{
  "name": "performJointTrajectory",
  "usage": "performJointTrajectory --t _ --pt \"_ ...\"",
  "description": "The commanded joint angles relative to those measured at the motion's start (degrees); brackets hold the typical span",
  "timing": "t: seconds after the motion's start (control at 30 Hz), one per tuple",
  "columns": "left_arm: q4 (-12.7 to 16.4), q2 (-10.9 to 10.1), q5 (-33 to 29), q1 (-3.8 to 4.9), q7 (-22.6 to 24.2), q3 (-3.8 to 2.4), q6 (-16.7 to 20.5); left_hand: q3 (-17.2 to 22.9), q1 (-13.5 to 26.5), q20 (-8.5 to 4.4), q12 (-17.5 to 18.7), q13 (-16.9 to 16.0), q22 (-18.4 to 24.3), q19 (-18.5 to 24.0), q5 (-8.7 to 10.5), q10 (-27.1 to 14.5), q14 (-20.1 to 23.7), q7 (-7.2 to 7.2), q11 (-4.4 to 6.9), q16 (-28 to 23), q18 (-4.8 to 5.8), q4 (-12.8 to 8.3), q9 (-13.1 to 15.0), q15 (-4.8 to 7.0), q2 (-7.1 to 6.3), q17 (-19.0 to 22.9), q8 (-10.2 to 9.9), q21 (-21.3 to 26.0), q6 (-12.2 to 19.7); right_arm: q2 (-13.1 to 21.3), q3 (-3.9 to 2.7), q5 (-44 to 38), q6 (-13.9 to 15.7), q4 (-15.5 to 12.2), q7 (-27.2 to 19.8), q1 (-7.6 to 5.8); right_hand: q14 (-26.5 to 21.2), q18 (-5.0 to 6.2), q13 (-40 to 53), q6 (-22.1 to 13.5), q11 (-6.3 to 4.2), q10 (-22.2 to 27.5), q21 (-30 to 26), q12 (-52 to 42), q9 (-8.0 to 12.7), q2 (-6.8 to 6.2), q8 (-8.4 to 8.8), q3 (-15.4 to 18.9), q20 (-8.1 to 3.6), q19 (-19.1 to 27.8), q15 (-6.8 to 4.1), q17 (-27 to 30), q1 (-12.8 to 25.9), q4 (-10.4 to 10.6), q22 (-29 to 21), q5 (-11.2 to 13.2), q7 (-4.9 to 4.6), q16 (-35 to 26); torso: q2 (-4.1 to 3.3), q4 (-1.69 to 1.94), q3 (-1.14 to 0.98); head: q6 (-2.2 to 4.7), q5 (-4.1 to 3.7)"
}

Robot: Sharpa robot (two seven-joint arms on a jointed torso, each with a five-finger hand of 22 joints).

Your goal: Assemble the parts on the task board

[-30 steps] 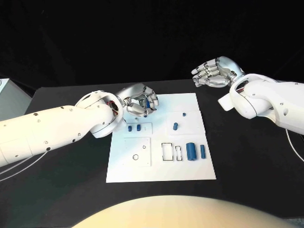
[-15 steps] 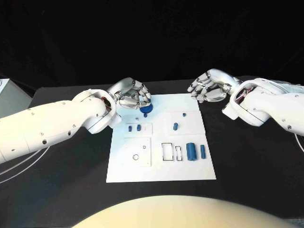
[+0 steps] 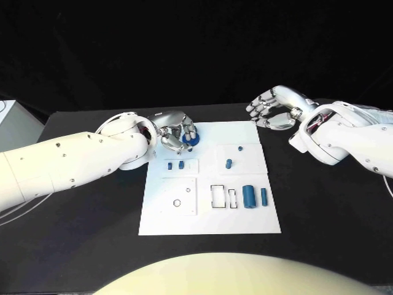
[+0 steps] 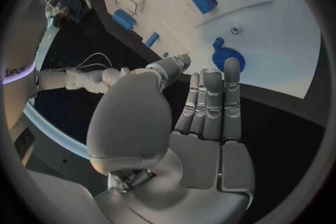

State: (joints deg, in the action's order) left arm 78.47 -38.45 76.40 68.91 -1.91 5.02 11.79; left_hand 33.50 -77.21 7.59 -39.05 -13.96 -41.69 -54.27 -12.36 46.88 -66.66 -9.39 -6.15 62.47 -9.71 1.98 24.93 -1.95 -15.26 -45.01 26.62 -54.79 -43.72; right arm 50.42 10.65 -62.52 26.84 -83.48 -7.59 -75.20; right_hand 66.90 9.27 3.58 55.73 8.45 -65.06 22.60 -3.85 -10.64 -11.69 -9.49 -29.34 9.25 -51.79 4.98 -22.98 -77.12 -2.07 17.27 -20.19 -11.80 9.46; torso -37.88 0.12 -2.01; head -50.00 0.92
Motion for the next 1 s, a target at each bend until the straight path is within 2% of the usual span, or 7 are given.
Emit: performJointTrajectory --t 0.03,0.1,0.17,0.37,0.67,0.77,1.0 --pt "-0.63 0.68 8.15 -0.09 -2.16 0.07 -1.00 -0.22 -0.10 0.03 0.43 0.15 -0.08 -0.16 0.16 -0.45 0.56 0.47 -0.01 -0.01 -0.80 -0.12 -0.13 -0.10 -0.56 0.15 -0.26 -0.28 0.13 -0.17 -0.01 2.06 7.09 0.10 -2.60 0.02 -2.66 -0.41 0.01 -0.54 0.32 0.84 -3.57 0.13 -0.28 -0.46 0.38 -1.15 1.57 1.34 1.12 1.18 0.61 0.45 -2.45 -0.03 -0.21 -2.18 -0.03 -0.03 0.03 0.00 0.00" --pt "-0.97 1.08 8.79 -0.13 -2.24 0.12 -0.66 -0.20 -0.15 0.03 0.46 0.20 -0.09 -0.16 0.14 -0.44 0.49 0.51 -0.02 0.12 -0.80 -0.14 -0.18 -0.11 -0.52 0.01 -0.29 -0.29 0.12 -0.28 -0.01 3.20 8.36 0.22 -3.24 0.02 -4.11 0.13 0.00 -0.76 0.58 1.34 -6.00 0.14 -0.54 -0.79 0.59 -1.74 2.75 1.73 1.72 2.10 0.73 0.76 -4.26 0.00 -0.38 -3.43 0.01 0.02 0.00 0.00 -0.01" --pt "-1.17 1.40 9.17 -0.15 -2.32 0.15 -0.38 -0.19 -0.17 0.03 0.46 0.21 -0.09 -0.16 0.14 -0.43 0.43 0.52 -0.02 0.20 -0.80 -0.14 -0.19 -0.11 -0.51 -0.10 -0.30 -0.29 0.11 -0.41 -0.01 3.96 9.08 0.34 -3.64 0.01 -4.50 0.53 0.01 -0.78 0.66 1.43 -7.09 0.09 -0.70 -0.89 0.65 -1.98 3.32 1.63 1.88 2.53 0.76 0.92 -5.12 0.01 -0.46 -3.85 -0.01 0.01 -0.02 0.00 0.11" --pt "-1.81 2.29 9.68 -0.18 -2.85 0.18 -1.45 0.18 -0.60 0.01 0.32 0.62 -0.40 -0.33 0.10 0.30 -0.68 0.62 0.10 2.04 -0.83 -0.20 -0.81 -0.04 -0.06 -1.73 -0.37 -0.73 -0.96 -0.80 -0.02 5.22 9.80 0.64 -4.12 0.01 -5.23 1.08 0.00 -0.87 0.80 1.63 -9.03 0.09 -1.02 -1.11 0.79 -2.33 4.22 1.39 2.20 3.38 0.74 1.16 -6.69 0.02 -0.57 -4.62 -0.01 -0.05 -0.04 0.00 0.14" --pt "-3.75 3.55 10.51 -0.35 -3.87 0.53 -5.28 0.62 -0.70 -0.04 -0.15 1.05 -1.02 -0.26 0.13 0.98 -1.74 1.07 0.28 4.48 -0.83 -0.20 -2.00 0.05 0.22 -3.59 -0.88 -1.49 -3.31 -1.20 -0.02 7.12 9.87 0.89 -4.46 -0.01 -6.04 1.20 -0.03 -1.11 1.04 2.22 -10.66 0.16 -1.25 -1.22 0.98 -2.55 4.71 1.35 2.56 4.20 0.72 1.35 -7.99 -0.03 -0.76 -5.29 0.00 -0.02 -0.02 0.00 0.04" --pt "-4.25 3.90 10.78 -0.51 -4.22 0.62 -5.80 0.76 -0.79 -0.13 -0.50 1.07 -1.70 -0.63 0.12 1.44 -2.29 1.26 0.55 5.42 -0.76 -0.29 -2.43 0.21 0.28 -4.41 -1.30 -2.12 -3.50 -1.28 -0.02 7.50 9.82 0.91 -4.49 -0.01 -6.10 1.21 -0.03 -1.19 1.08 2.30 -10.82 0.17 -1.27 -1.24 1.03 -2.54 4.75 1.32 2.59 4.29 0.75 1.39 -8.13 -0.03 -0.82 -5.34 0.04 0.08 -0.04 0.00 0.07" --pt "-5.40 4.85 11.13 -1.07 -4.80 0.70 -6.63 0.95 -0.84 -0.24 -0.46 1.24 -1.48 -0.20 0.13 1.15 -1.85 1.42 0.61 5.39 -0.85 -0.36 -2.75 0.33 0.38 -3.73 -1.48 -2.05 -4.15 -1.22 -0.04 8.25 9.77 0.76 -4.58 -0.01 -6.25 1.22 -0.04 -1.36 1.20 2.55 -11.22 0.20 -1.31 -1.22 1.15 -2.58 4.86 1.24 2.69 4.51 0.80 1.50 -8.47 -0.12 -0.97 -5.43 -0.01 0.03 -0.02 0.00 0.20"
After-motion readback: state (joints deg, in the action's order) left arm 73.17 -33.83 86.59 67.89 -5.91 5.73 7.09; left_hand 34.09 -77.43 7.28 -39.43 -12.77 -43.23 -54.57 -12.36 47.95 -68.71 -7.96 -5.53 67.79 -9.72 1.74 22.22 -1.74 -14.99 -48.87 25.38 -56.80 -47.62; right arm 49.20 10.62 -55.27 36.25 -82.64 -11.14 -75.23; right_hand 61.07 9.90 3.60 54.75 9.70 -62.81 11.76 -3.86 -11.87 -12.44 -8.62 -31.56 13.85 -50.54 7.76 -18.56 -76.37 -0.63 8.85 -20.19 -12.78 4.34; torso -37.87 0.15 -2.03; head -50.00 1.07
